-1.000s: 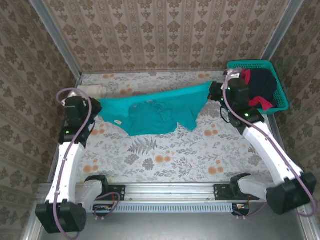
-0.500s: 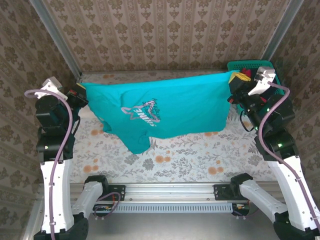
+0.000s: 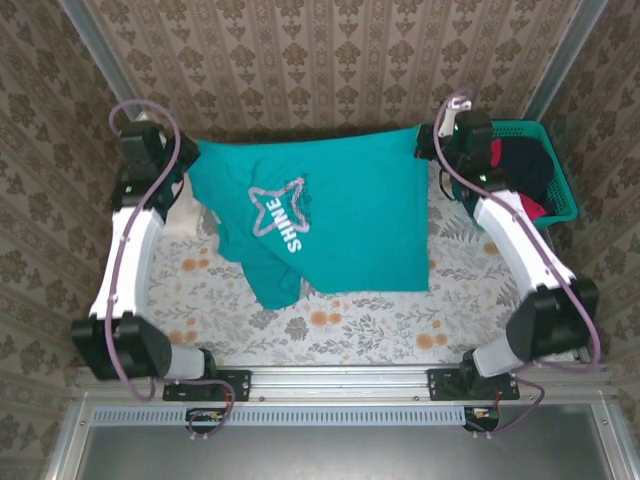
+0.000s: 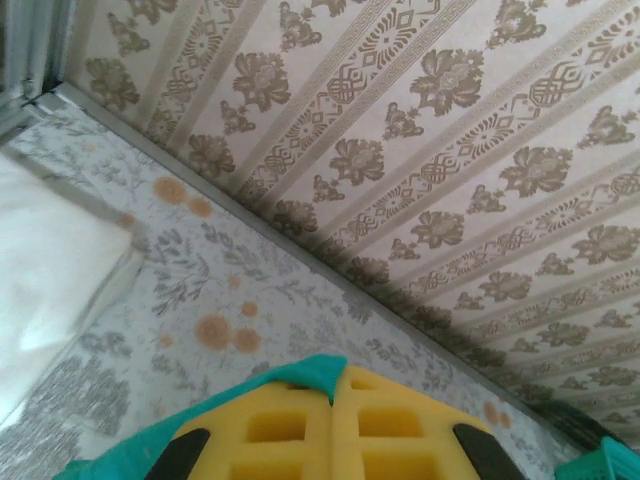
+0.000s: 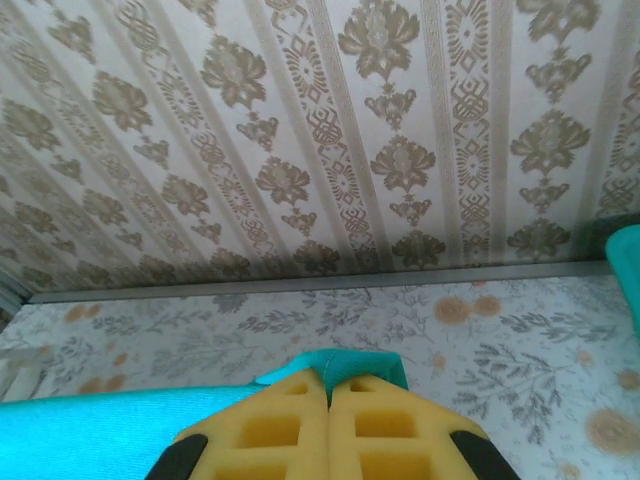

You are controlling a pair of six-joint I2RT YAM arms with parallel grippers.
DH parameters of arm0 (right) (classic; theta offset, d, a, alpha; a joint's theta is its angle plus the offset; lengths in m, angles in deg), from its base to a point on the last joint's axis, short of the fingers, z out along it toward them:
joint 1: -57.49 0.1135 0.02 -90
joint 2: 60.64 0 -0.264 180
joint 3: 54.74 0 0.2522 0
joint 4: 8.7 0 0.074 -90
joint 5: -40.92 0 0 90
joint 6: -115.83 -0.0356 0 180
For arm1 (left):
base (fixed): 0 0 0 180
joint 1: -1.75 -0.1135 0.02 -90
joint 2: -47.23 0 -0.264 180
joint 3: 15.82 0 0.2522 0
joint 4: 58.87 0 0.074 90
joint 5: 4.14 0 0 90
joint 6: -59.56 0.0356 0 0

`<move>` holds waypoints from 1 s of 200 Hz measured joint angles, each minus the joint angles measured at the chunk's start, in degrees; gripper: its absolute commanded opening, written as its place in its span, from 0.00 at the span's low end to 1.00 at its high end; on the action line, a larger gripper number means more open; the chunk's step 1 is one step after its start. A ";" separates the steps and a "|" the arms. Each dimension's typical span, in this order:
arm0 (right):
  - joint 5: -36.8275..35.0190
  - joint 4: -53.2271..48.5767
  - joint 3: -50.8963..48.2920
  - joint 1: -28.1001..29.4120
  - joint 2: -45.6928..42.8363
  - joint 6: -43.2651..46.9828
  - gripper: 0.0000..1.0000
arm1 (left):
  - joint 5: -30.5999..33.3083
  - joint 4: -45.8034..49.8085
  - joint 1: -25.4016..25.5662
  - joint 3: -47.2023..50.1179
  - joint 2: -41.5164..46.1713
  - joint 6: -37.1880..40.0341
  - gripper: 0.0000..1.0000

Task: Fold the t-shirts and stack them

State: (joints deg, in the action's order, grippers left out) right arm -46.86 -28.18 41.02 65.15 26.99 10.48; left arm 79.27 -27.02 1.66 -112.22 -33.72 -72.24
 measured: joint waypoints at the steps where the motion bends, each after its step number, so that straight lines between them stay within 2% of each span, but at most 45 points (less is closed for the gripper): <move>1: 0.04 0.07 0.55 -0.07 0.61 0.00 0.00 | -0.07 -0.07 0.00 -0.26 -0.26 0.00 0.00; 25: 1.88 0.42 11.39 -1.42 8.33 -1.55 0.00 | -0.94 -0.07 -0.07 -12.70 -9.07 0.00 0.00; 51: 3.26 1.09 25.03 -2.16 12.85 -2.69 0.00 | -1.60 0.63 -0.07 -28.52 -14.93 0.31 0.00; 77: 4.31 1.46 35.21 -2.49 13.73 -2.82 0.00 | -2.86 2.08 -0.17 -41.44 -16.52 1.18 0.00; 97: 4.68 2.32 37.20 -2.84 12.24 -2.56 0.00 | -4.15 1.90 -0.33 -44.26 -14.82 1.81 0.00; 117: 4.74 3.02 30.40 -3.17 7.69 -1.68 0.00 | -5.14 0.61 -0.22 -36.35 -9.11 2.23 0.00; 161: 4.79 3.89 -3.63 -3.74 -7.32 -1.49 0.00 | -5.88 -3.56 1.14 3.50 7.87 0.83 0.00; 200: 5.57 2.99 -30.67 -3.76 -15.10 -6.47 0.00 | -6.86 -3.23 1.68 31.26 12.02 -3.08 0.00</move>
State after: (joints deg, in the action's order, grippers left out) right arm -41.29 -25.18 10.35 61.39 11.89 4.01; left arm 72.40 -30.25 3.34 -80.96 -21.70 -75.32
